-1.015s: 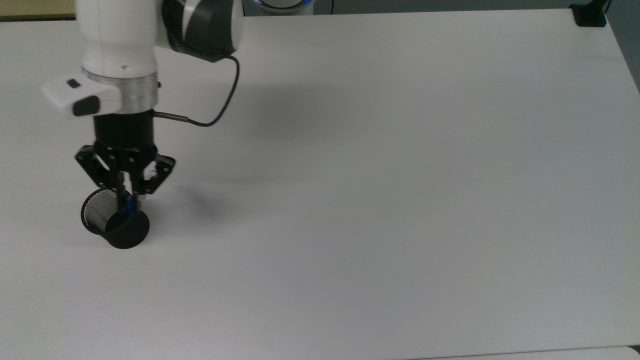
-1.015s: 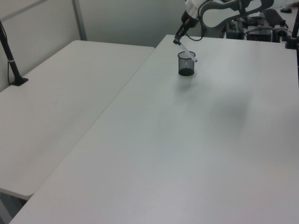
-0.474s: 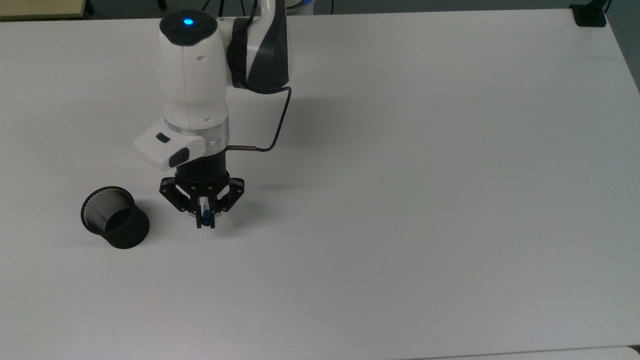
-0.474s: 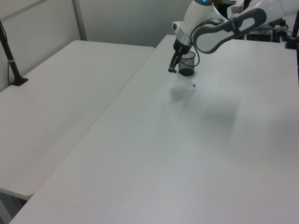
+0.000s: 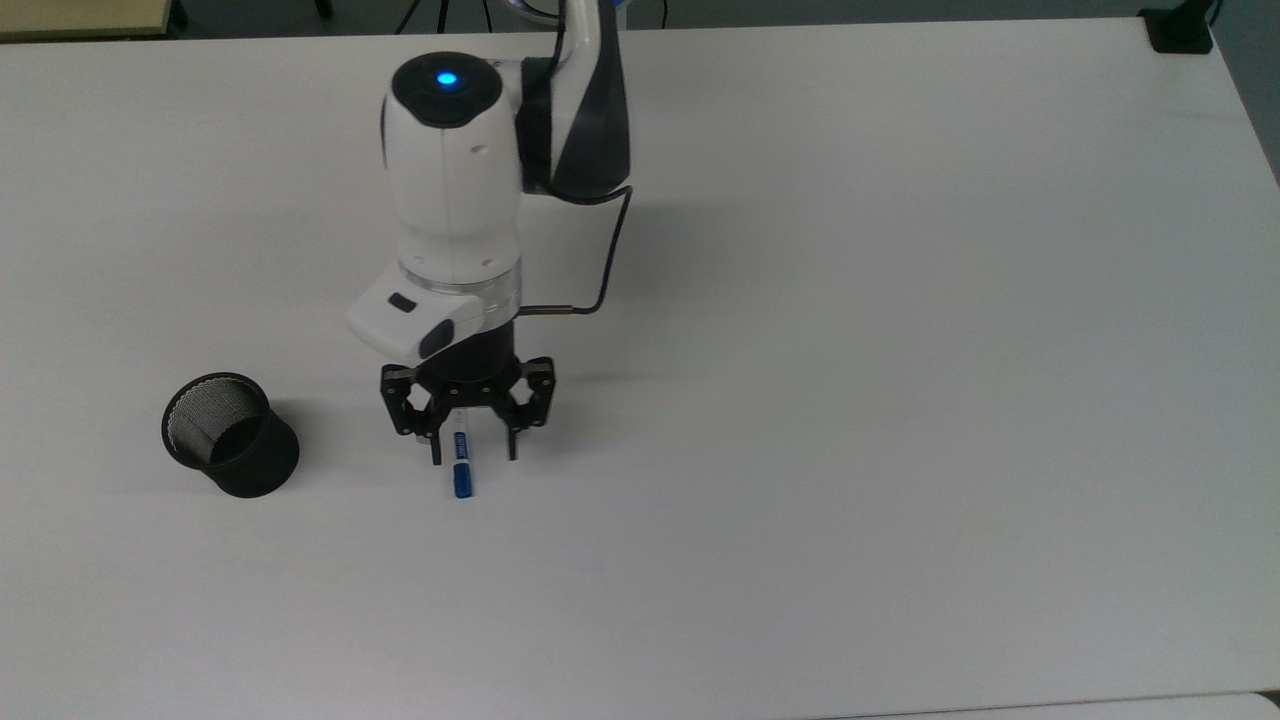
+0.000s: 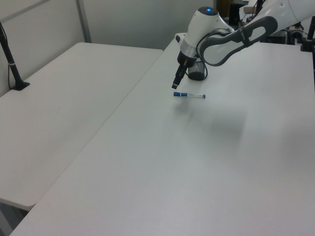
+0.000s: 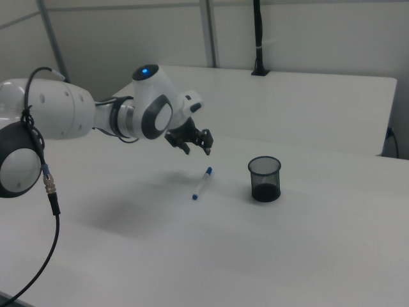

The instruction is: Remove the marker

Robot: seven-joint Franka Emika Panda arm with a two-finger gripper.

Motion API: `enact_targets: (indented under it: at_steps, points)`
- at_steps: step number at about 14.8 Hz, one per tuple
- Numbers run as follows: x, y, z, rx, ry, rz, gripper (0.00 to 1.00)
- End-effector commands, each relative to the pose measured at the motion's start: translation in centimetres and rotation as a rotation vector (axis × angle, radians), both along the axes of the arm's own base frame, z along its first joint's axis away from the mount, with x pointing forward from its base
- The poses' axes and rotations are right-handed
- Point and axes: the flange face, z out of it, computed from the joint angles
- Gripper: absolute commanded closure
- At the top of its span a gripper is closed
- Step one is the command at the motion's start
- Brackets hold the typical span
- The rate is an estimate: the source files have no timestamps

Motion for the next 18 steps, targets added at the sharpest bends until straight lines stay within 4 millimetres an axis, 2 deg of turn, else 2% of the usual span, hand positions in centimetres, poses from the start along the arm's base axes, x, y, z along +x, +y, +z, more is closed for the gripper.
enact_targets:
  at_steps: [1, 3, 4, 6, 8, 10, 12, 13, 15, 18]
  points:
    - [-2.0, 4.1, 5.1, 0.02, 0.064, -0.062, 0.0]
    - [-3.7, 6.0, 8.8, 0.017, 0.104, -0.066, 0.0]
    - [-5.4, 6.7, 11.9, 0.014, 0.147, -0.066, 0.0]
    - [-8.5, 7.8, 15.7, 0.004, 0.238, -0.065, 0.0]
    - [-10.8, 8.2, 18.2, -0.006, 0.298, -0.066, 0.0]
    - [-13.7, 7.4, 20.9, -0.009, 0.366, -0.085, 0.0]
    - [-15.1, 6.9, 22.1, 0.021, 0.396, -0.097, 0.0]
    - [-15.6, 6.2, 22.0, 0.03, 0.403, -0.109, 0.0]
    - [-15.5, 4.6, 22.0, 0.045, 0.402, -0.14, 0.0]
    - [-15.5, 4.6, 22.3, 0.044, 0.399, -0.14, 0.0]
